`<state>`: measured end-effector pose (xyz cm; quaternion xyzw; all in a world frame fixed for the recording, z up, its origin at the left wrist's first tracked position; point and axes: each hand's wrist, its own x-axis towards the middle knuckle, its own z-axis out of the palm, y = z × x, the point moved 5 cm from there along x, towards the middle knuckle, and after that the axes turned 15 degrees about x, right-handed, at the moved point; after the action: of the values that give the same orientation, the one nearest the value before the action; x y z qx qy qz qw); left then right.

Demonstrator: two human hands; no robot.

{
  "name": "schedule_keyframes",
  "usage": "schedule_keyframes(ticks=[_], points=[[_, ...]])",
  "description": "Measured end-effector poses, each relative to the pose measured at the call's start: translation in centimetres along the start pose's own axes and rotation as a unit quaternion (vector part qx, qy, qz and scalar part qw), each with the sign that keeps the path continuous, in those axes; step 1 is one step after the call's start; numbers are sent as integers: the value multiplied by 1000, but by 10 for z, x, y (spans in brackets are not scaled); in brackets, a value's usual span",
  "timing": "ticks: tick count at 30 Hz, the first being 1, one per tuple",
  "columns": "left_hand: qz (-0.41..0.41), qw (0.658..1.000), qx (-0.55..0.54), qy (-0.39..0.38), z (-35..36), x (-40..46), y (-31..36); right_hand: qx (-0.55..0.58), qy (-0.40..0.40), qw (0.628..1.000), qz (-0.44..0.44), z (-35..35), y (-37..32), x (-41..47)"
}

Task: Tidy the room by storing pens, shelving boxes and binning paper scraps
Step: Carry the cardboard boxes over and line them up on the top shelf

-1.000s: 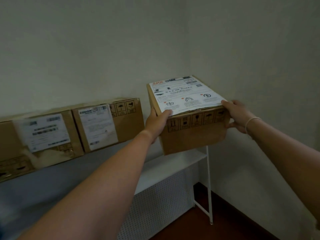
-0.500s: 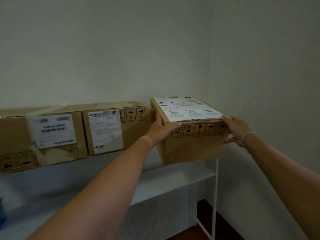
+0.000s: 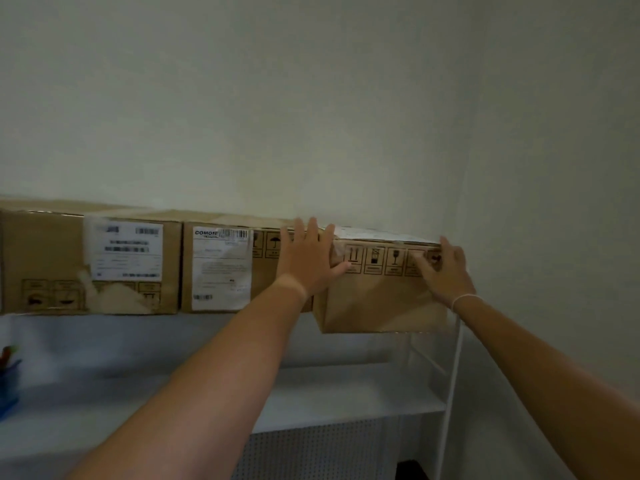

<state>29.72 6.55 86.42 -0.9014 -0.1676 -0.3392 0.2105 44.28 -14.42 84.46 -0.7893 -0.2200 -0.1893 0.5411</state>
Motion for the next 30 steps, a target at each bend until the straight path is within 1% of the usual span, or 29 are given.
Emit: schedule_keyframes(ticks=[2, 4, 7, 10, 16, 19, 21, 25, 30], points=[[4, 999, 33, -10, 4, 4, -4, -60, -22, 998, -22, 12, 4, 4], [9, 998, 61, -15, 8, 9, -5, -90, -19, 995, -28, 17, 6, 8], [7, 997, 67, -32, 21, 20, -6, -137, -19, 989, -46, 27, 10, 22], [-7, 997, 74, -28, 32, 30, -9, -182, -28, 978, -93, 38, 12, 38], [-49, 992, 115, 25, 49, 41, -4, -147, -63, 981, -106, 57, 23, 67], [-53, 989, 117, 75, 52, 39, -6, -110, -67, 983, -129, 63, 30, 74], [-53, 988, 115, 93, 54, 39, -8, -89, -66, 983, -144, 64, 35, 75], [-58, 988, 110, 91, 56, 38, -9, -73, -61, 982, -162, 66, 37, 75], [-58, 989, 108, 80, 61, 37, -8, -87, -62, 980, -166, 66, 37, 74]])
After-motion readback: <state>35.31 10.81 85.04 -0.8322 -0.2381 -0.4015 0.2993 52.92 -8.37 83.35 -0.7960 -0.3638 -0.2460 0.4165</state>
